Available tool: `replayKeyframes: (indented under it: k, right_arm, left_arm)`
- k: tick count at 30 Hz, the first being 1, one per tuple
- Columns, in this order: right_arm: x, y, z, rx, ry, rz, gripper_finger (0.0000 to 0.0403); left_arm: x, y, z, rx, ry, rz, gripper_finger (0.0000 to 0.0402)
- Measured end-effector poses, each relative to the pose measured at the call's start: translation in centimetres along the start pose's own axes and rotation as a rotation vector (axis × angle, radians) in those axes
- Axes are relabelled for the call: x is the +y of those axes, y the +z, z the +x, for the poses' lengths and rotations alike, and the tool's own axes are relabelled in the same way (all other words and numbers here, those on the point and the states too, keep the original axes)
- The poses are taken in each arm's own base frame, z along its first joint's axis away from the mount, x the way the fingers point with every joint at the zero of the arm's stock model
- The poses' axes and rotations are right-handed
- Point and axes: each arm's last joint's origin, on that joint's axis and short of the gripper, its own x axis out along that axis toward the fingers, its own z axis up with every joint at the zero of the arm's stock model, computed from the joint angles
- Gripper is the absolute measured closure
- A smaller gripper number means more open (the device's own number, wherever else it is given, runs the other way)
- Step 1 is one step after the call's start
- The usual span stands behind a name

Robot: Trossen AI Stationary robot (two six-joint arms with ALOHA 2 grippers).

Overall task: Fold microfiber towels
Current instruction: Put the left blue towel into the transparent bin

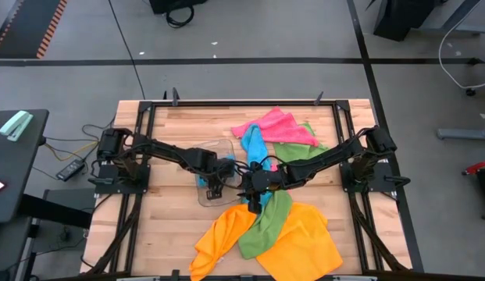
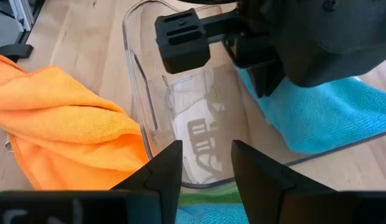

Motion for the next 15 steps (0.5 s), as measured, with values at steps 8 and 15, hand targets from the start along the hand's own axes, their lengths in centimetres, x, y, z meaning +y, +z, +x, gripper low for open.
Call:
replayKeyframes:
  k: [8,15]
  right_arm:
    - [0.0,0.0,0.0,0.002,0.000,0.006,0.0256]
    - [0.0,0.0,0.0,0.004,0.000,0.021,0.0256]
  left_arm:
    - [1.9,-0.1,0.1,0.030,0.049,-0.024,0.0367]
    - [3.5,0.0,0.2,0.039,0.061,-0.024,0.0371]
